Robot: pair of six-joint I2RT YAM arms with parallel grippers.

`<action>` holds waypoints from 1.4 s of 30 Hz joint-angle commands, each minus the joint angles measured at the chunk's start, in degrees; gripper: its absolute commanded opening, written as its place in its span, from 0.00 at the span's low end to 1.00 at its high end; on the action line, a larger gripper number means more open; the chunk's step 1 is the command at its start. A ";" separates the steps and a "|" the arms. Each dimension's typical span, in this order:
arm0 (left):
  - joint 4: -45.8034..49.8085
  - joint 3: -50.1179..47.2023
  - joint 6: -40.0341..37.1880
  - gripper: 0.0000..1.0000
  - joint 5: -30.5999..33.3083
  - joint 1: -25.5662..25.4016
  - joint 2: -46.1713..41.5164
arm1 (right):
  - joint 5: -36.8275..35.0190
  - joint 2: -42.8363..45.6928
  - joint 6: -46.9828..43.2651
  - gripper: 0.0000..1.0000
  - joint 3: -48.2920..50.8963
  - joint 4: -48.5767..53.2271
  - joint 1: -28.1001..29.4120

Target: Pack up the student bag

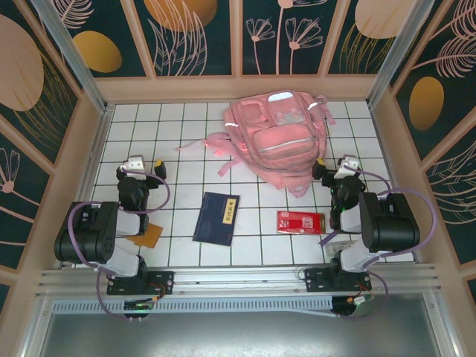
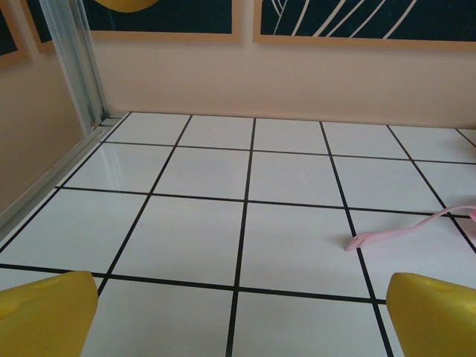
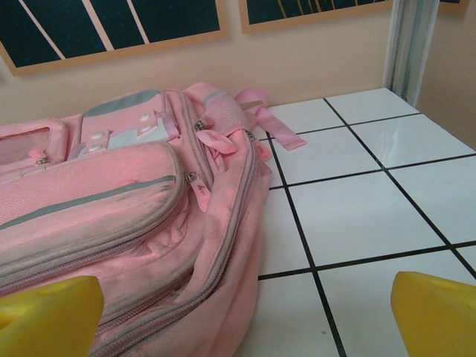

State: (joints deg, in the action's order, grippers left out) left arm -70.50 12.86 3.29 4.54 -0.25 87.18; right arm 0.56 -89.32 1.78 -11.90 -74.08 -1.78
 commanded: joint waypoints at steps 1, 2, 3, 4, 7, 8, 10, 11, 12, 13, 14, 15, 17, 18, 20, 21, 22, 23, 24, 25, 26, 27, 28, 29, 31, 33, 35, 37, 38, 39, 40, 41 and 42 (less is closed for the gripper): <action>-2.01 0.89 0.84 0.99 0.05 0.46 -0.16 | 0.50 0.00 -0.84 0.99 -1.02 -0.74 -0.12; -2.01 0.89 0.84 0.99 0.02 0.47 -0.08 | 0.58 -0.03 -0.83 0.99 -1.06 -0.80 -0.18; -2.03 0.93 0.84 0.99 0.03 0.50 -0.16 | 0.59 -0.04 -0.81 0.99 -1.03 -0.75 -0.18; -2.02 0.94 0.84 0.99 -0.01 0.51 -0.15 | 0.59 -0.06 -0.82 0.99 -1.04 -0.80 -0.16; -2.01 0.94 0.84 0.99 0.04 0.51 -0.13 | 0.59 -0.04 -0.82 0.99 -1.10 -0.79 -0.12; -1.86 1.00 0.89 0.99 0.06 0.52 -0.02 | 0.59 -0.06 -0.82 0.99 -1.06 -0.75 -0.18; -1.58 1.21 0.95 0.99 -0.04 0.52 0.06 | 0.69 -0.04 -0.81 0.99 -1.02 -0.79 -0.16; -1.68 1.21 0.94 0.99 0.03 0.52 -0.06 | 0.67 -0.06 -0.81 0.99 -1.03 -0.75 -0.16; -1.66 1.18 0.97 0.99 0.03 0.51 -0.01 | 0.67 -0.05 -0.81 0.99 -1.04 -0.75 -0.22; -1.67 1.12 0.95 0.99 0.03 0.52 -0.07 | 0.67 -0.06 -0.79 0.99 -1.04 -0.74 -0.23; -1.66 1.23 0.99 0.99 -0.03 0.52 -0.03 | 0.67 -0.02 -0.81 0.99 -1.03 -0.79 -0.19; -1.74 1.12 0.89 0.99 0.06 0.46 -0.05 | 0.76 -0.06 -0.81 0.99 -1.02 -0.75 -0.28; -2.05 1.06 0.83 0.99 -0.22 0.46 -0.56 | 0.18 0.62 -0.31 0.99 -1.08 -0.31 -0.39; 0.87 2.34 -0.03 0.99 -1.96 0.43 -1.99 | -0.87 2.52 0.19 0.99 -1.56 1.98 -0.39; 22.12 11.75 -1.17 0.99 -3.00 -1.37 -7.59 | -3.18 9.42 1.74 0.99 -5.57 15.50 -0.80; 28.85 15.54 0.32 0.99 -0.19 -2.69 -9.19 | -4.69 12.49 4.55 0.99 -8.72 23.81 -1.14; 34.32 18.59 2.04 0.99 1.09 -4.13 -10.71 | -6.25 14.70 9.41 0.99 -13.37 33.98 -2.18; 37.77 21.35 4.14 0.99 0.79 -5.47 -11.90 | -6.71 15.66 14.83 0.98 -18.09 43.59 -3.34; 40.97 23.77 7.05 0.99 0.13 -6.40 -12.49 | -6.23 15.57 19.03 0.96 -21.72 50.68 -3.99; 45.24 26.93 11.09 0.99 -2.04 -7.17 -12.56 | -4.97 14.53 23.66 0.93 -25.53 57.75 -4.35; 48.26 29.54 14.84 0.99 -5.92 -7.94 -12.03 | -2.23 12.73 26.10 0.92 -28.85 63.12 -4.50; 50.59 31.56 17.00 0.99 -9.67 -8.73 -11.18 | 2.35 10.82 25.86 0.89 -31.39 66.16 -4.53; 53.18 33.41 19.36 0.99 -12.51 -10.16 -10.12 | 6.61 8.49 25.07 0.85 -33.95 68.99 -4.46; 54.77 34.49 21.73 0.99 -14.76 -11.77 -9.07 | 9.74 6.52 25.07 0.84 -36.18 71.30 -4.51; 55.42 35.22 25.25 0.99 -18.32 -15.26 -7.25 | 12.02 2.22 26.27 0.83 -39.74 75.66 -4.57; 56.74 36.42 26.95 0.99 -18.29 -19.28 -5.52 | 14.27 -1.96 26.49 0.82 -43.26 79.73 -4.43; 56.99 37.63 29.69 0.99 -19.04 -22.17 -2.87 | 17.02 -5.35 27.55 0.81 -44.72 81.42 -4.21; 57.18 38.41 32.36 0.99 -19.83 -23.88 -0.01 | 20.92 -7.87 28.67 0.74 -44.60 80.43 -4.03; 57.59 38.80 32.93 0.99 -20.06 -24.49 1.30 | 23.52 -9.13 28.88 0.64 -44.46 79.65 -3.89; 57.88 38.90 33.61 0.99 -20.01 -24.85 2.33 | 26.14 -10.19 28.90 0.56 -44.48 78.88 -3.53; 57.85 38.90 34.97 0.99 -20.25 -24.86 3.55 | 29.17 -11.22 29.09 0.48 -44.59 78.27 -2.91; 58.16 39.20 36.00 0.99 -19.93 -24.88 4.85 | 31.65 -11.97 29.56 0.31 -44.46 77.14 -1.81; 58.85 40.04 36.42 0.99 -20.03 -24.88 6.26 | 33.74 -12.19 30.20 0.18 -44.32 75.87 -0.45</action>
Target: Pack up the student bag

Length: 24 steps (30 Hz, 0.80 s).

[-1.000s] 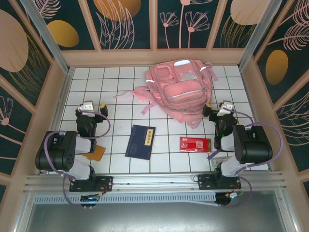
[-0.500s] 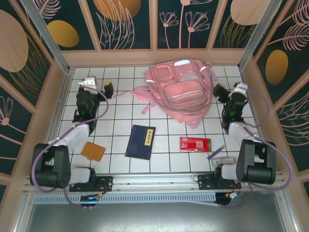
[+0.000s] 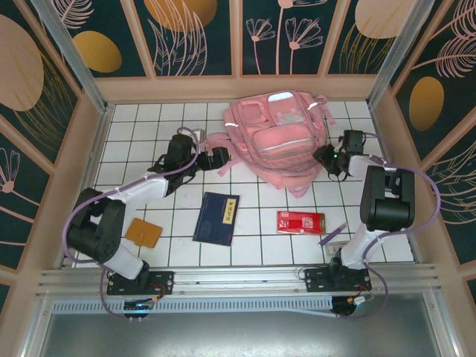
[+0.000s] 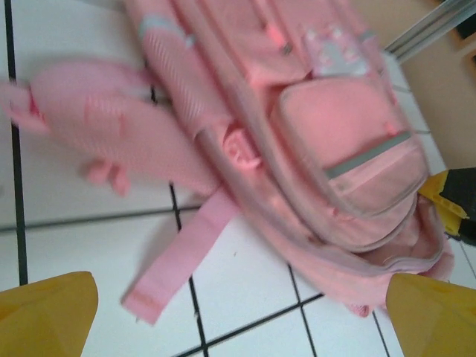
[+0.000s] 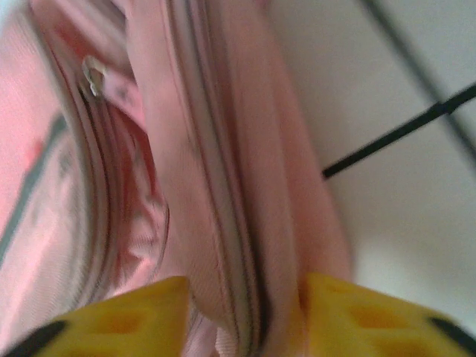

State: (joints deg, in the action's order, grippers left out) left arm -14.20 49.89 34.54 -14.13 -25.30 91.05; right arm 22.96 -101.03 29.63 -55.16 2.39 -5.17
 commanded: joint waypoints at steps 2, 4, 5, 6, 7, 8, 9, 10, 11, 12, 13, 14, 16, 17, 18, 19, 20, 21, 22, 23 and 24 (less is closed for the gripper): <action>5.76 6.81 4.75 0.99 -1.54 0.18 6.02 | 14.78 0.45 4.09 0.02 -1.06 -3.17 7.06; 8.35 11.20 4.52 0.99 0.01 0.25 10.89 | 14.75 2.95 5.72 0.00 -1.42 -5.51 12.84; 9.38 13.02 4.84 0.99 1.27 0.29 12.80 | 14.15 4.16 6.63 0.00 -1.47 -6.78 15.43; 10.57 15.55 5.20 0.99 2.57 0.40 15.39 | 13.28 5.14 8.06 0.00 -1.24 -8.99 18.41; 11.81 18.52 4.53 0.99 3.31 0.64 18.30 | 12.68 5.73 10.25 0.02 -0.87 -11.77 21.50; 13.36 21.24 4.00 0.99 4.30 0.90 20.64 | 12.24 5.98 11.76 0.07 -0.34 -14.56 24.25; 14.81 24.46 3.73 0.99 5.57 1.38 23.32 | 11.62 5.79 13.57 0.14 0.22 -17.74 27.19; 16.19 27.38 3.56 0.99 6.74 1.97 25.49 | 11.08 5.38 14.85 0.20 0.56 -20.38 30.67; 18.15 29.60 3.75 0.99 8.47 2.72 26.73 | 11.05 4.84 15.30 0.23 0.58 -22.05 33.46; 20.21 31.49 4.26 0.99 10.40 3.75 27.29 | 10.66 4.56 15.27 0.27 0.50 -22.91 35.97; 20.90 31.92 4.61 0.99 11.33 5.07 26.76 | 9.43 4.83 14.62 0.31 0.73 -22.60 38.22; 21.08 31.54 4.98 0.99 11.45 6.36 25.79 | 7.94 5.70 13.66 0.34 1.31 -21.72 39.12; 21.80 29.47 5.30 0.99 11.92 9.37 22.11 | 2.43 9.14 9.88 0.39 3.29 -17.15 39.34; 23.03 28.76 4.55 0.99 12.51 10.49 20.53 | -0.41 10.84 6.67 0.41 3.99 -14.60 38.83; 24.99 28.31 3.15 0.99 13.32 11.46 18.69 | -3.18 12.47 3.19 0.43 4.42 -11.47 37.77; 27.34 28.03 1.08 0.99 14.42 11.83 17.05 | -5.50 13.64 -0.45 0.44 4.53 -8.61 36.88; 29.32 27.71 -0.79 0.99 14.77 11.70 15.99 | -7.14 14.29 -3.44 0.44 4.53 -6.65 34.77; 31.00 26.85 -2.09 0.99 12.97 11.68 14.67 | -8.36 14.57 -6.39 0.45 4.25 -4.69 32.72; 32.47 25.52 -2.69 0.99 10.74 11.63 13.43 | -8.27 14.44 -8.99 0.45 4.02 -3.64 30.37; 33.55 24.10 -2.80 0.99 9.45 11.36 12.39 | -7.36 14.11 -10.47 0.46 3.92 -3.56 28.36; 34.08 22.39 -3.17 0.99 8.18 10.66 11.13 | -6.10 13.43 -11.70 0.47 3.84 -3.95 26.03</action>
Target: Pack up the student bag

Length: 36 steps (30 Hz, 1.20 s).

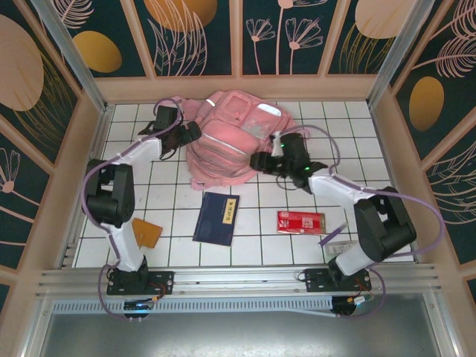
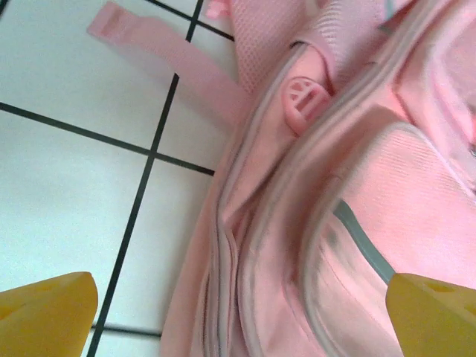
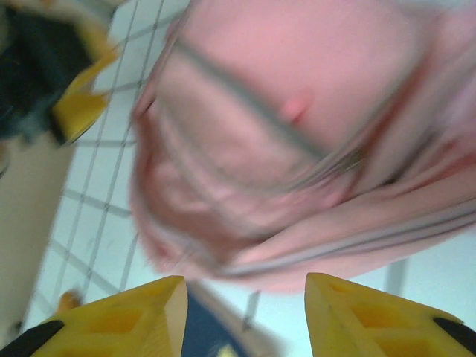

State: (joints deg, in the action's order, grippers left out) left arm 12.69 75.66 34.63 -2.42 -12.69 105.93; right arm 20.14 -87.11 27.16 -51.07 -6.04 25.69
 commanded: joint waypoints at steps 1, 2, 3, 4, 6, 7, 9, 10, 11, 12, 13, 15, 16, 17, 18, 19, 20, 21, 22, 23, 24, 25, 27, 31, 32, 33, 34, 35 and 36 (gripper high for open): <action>7.45 -4.60 -3.65 0.99 -3.78 -3.05 -4.81 | -2.41 -1.51 -10.19 0.48 -0.44 4.21 -6.38; 8.05 -5.32 -4.34 0.99 -3.08 -4.89 -5.56 | -1.69 -3.05 -11.53 0.49 -1.46 4.54 -8.02; 8.73 -5.07 -5.18 0.99 -1.93 -6.76 -6.05 | -1.09 -4.99 -13.14 0.50 -2.90 5.33 -9.12; 9.44 -4.42 -5.60 0.99 -0.45 -8.48 -5.87 | -1.15 -7.20 -14.54 0.50 -4.59 6.40 -9.96; 9.53 -2.58 -6.54 0.99 -0.23 -10.48 -4.88 | 0.41 -11.32 -17.75 0.50 -7.99 8.51 -10.66; 8.56 -1.66 -7.82 0.97 -1.61 -11.07 -4.27 | 0.43 -13.26 -19.28 0.50 -9.56 9.38 -10.58; 6.94 0.80 -12.54 0.96 -4.31 -12.21 -3.12 | 0.95 -16.40 -21.71 0.49 -12.14 10.78 -10.71; 6.36 2.08 -15.35 0.96 -5.18 -12.73 -2.55 | 1.56 -17.67 -22.85 0.48 -13.15 11.21 -10.93; 6.05 3.76 -19.20 0.96 -6.52 -13.26 -1.63 | 2.91 -18.81 -23.96 0.47 -14.05 11.74 -11.24; 6.08 5.25 -22.85 0.96 -7.81 -13.65 -0.54 | 3.57 -20.06 -24.66 0.46 -14.66 11.92 -11.50; 6.54 6.47 -25.62 0.96 -8.82 -13.97 0.45 | 4.29 -20.77 -25.36 0.45 -15.14 11.94 -11.63; 8.35 8.96 -32.67 0.97 -10.58 -14.83 2.60 | 5.08 -22.55 -26.92 0.44 -15.76 11.76 -11.79; 9.00 9.52 -35.13 0.98 -10.86 -15.24 3.28 | 5.32 -23.28 -27.53 0.42 -16.09 11.76 -11.89; 9.36 9.79 -38.36 0.98 -11.50 -15.63 3.97 | 6.20 -24.02 -28.66 0.38 -16.53 12.03 -11.83; 9.14 9.64 -41.07 0.99 -11.27 -16.01 4.52 | 6.40 -24.61 -29.59 0.30 -17.01 12.41 -11.82; 8.90 9.53 -43.47 0.99 -11.04 -16.29 4.86 | 6.29 -24.76 -30.23 0.23 -17.28 12.70 -11.85; 8.61 9.48 -46.01 0.99 -10.81 -16.49 5.22 | 6.67 -24.47 -31.01 0.17 -17.24 12.79 -11.83; 8.50 9.54 -48.75 0.99 -10.70 -16.72 5.61 | 7.17 -23.66 -31.77 0.10 -16.76 12.72 -11.88; 8.57 9.64 -51.25 0.99 -10.51 -16.86 5.96 | 7.61 -22.83 -32.15 0.05 -16.29 12.44 -11.83; 8.90 9.79 -54.64 0.99 -10.42 -17.18 6.10 | 8.02 -21.53 -32.75 0.01 -15.48 12.25 -11.86; 8.66 9.41 -58.05 0.99 -9.49 -17.49 5.96 | 8.23 -20.12 -33.38 0.00 -14.47 12.06 -11.83; 7.64 8.76 -60.74 0.99 -8.17 -17.78 5.61 | 8.53 -18.77 -33.65 0.00 -13.69 11.73 -11.82; 3.65 6.39 -65.84 0.99 -6.64 -18.23 4.72 | 9.96 -16.17 -34.45 0.00 -11.94 11.59 -11.91; -4.89 1.68 -73.68 0.99 -3.65 -19.09 4.48 | 11.54 -11.99 -34.32 0.00 -9.12 11.21 -12.23; -7.18 1.05 -74.68 0.99 -1.15 -19.40 5.13 | 12.33 -11.33 -34.16 0.00 -8.51 11.01 -12.70; -8.45 0.85 -75.90 0.99 0.61 -19.54 6.06 | 13.45 -10.75 -33.57 0.00 -7.88 10.63 -13.11; -8.81 1.00 -76.79 0.99 1.42 -19.69 6.86 | 14.65 -10.28 -33.11 0.00 -7.45 10.40 -13.50; -8.47 1.43 -77.95 0.99 1.12 -19.86 7.59 | 15.70 -9.80 -32.52 0.00 -6.93 10.10 -13.81; -7.76 1.51 -79.05 0.98 -0.03 -19.88 7.99 | 16.31 -9.28 -31.98 0.00 -6.50 9.80 -13.90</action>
State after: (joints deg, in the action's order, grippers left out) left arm 9.43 77.06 -37.01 -5.23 -32.32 112.05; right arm 32.42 -98.48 -5.45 -59.31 4.78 12.80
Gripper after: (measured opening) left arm 0.985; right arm 0.049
